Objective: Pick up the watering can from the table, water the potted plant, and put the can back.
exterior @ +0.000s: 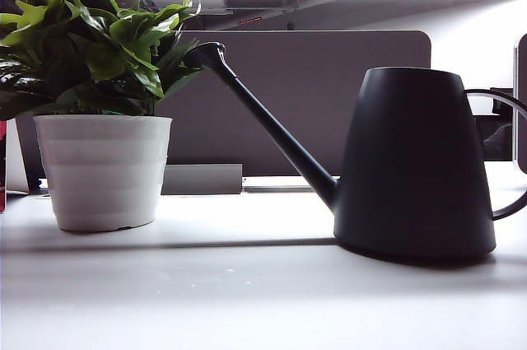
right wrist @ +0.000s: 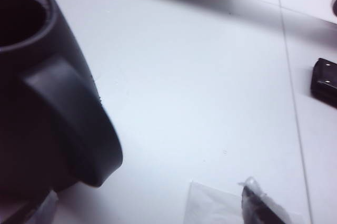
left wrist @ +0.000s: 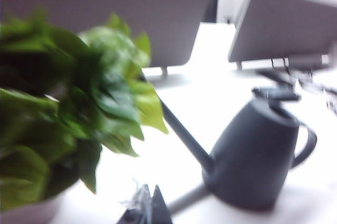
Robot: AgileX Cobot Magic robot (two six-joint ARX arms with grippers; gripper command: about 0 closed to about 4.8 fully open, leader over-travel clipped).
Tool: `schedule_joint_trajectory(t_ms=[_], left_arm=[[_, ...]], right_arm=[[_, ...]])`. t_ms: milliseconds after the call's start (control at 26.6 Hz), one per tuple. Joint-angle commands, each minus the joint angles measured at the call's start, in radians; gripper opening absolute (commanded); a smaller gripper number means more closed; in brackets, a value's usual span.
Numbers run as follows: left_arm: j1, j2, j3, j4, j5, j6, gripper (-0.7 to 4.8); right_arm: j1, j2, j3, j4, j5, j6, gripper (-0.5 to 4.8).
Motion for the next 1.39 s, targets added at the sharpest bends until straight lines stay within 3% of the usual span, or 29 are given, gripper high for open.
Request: schedule_joint_trajectory(t_ms=[38, 226, 489, 715, 1015, 1354, 1391], left_arm=[[-0.075, 0.060, 0.005, 0.070, -0.042, 0.018, -0.06], [-0.151, 0.171, 0.056, 0.096, -0.088, 0.023, -0.06], [-0.198, 0.333, 0.167, 0.104, -0.117, 0.070, -0.06], [-0.198, 0.380, 0.190, 0.111, -0.116, 0.070, -0.06], [-0.198, 0.377, 0.190, 0.110, -0.100, 0.070, -0.06], [-0.198, 0.377, 0.191, 0.109, -0.101, 0.070, -0.06], [-0.198, 0.375, 0.191, 0.108, -0.101, 0.070, -0.06]], right_arm=[[0.008, 0.077, 0.012, 0.092, 0.002, 0.000, 4.79], [0.098, 0.143, 0.010, 0.112, 0.029, -0.002, 4.79], [0.293, 0.252, 0.005, 0.213, 0.350, -0.011, 4.79], [0.351, 0.401, 0.005, 0.416, 0.564, -0.015, 4.79], [0.347, 0.589, 0.005, 0.482, 0.577, -0.021, 4.79], [0.346, 0.740, 0.011, 0.740, 0.581, -0.021, 4.79], [0.346, 0.745, 0.011, 0.757, 0.583, -0.021, 4.44]])
